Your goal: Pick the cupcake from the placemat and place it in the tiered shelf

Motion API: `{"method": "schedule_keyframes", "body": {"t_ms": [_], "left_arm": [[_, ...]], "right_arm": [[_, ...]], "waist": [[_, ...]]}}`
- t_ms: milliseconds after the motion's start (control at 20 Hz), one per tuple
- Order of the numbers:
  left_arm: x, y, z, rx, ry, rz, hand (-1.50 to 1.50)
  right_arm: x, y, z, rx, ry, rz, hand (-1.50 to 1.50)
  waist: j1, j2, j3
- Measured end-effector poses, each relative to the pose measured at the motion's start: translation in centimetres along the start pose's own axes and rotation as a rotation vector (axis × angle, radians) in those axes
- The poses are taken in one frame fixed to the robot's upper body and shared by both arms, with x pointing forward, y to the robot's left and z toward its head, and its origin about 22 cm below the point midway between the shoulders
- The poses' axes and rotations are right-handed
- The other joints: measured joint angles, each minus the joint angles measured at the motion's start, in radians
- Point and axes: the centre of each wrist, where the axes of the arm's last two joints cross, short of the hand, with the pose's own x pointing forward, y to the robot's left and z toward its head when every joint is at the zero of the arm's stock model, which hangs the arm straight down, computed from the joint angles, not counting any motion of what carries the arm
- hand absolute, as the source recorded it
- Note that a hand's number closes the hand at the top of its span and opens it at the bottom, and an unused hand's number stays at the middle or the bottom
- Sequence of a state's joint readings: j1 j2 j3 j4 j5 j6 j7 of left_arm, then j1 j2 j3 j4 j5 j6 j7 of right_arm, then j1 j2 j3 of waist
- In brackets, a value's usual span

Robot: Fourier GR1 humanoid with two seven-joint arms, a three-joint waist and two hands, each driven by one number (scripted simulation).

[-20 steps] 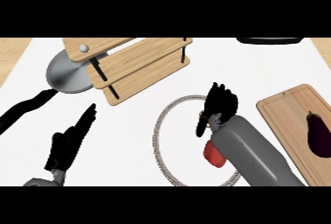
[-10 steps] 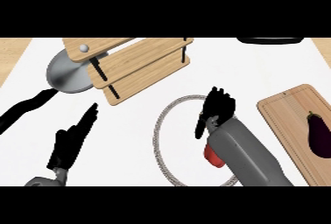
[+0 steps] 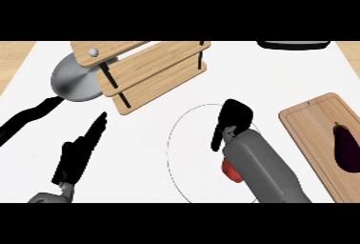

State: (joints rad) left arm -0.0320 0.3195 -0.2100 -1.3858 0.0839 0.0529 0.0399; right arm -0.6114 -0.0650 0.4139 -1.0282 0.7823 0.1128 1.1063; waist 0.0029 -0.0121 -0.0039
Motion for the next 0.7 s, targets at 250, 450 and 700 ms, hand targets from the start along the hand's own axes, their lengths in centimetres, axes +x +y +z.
{"method": "schedule_keyframes", "body": {"t_ms": [250, 450, 700], "left_arm": [[-0.1, 0.4, 0.3, 0.001, 0.008, 0.0, 0.0], [-0.1, 0.4, 0.3, 0.003, 0.006, 0.005, 0.0], [-0.1, -0.4, 0.6, 0.008, 0.0, 0.006, 0.0]], "right_arm": [[0.2, 0.1, 0.2, -0.044, -0.011, 0.007, 1.5], [0.7, -0.6, 0.4, -0.11, -0.011, 0.021, 1.5], [0.8, -2.4, 1.9, -0.193, -0.082, -0.001, 1.5]], "waist": [[0.0, -0.002, -0.001], [0.0, 0.002, 0.001], [-0.004, 0.005, 0.005]]}}
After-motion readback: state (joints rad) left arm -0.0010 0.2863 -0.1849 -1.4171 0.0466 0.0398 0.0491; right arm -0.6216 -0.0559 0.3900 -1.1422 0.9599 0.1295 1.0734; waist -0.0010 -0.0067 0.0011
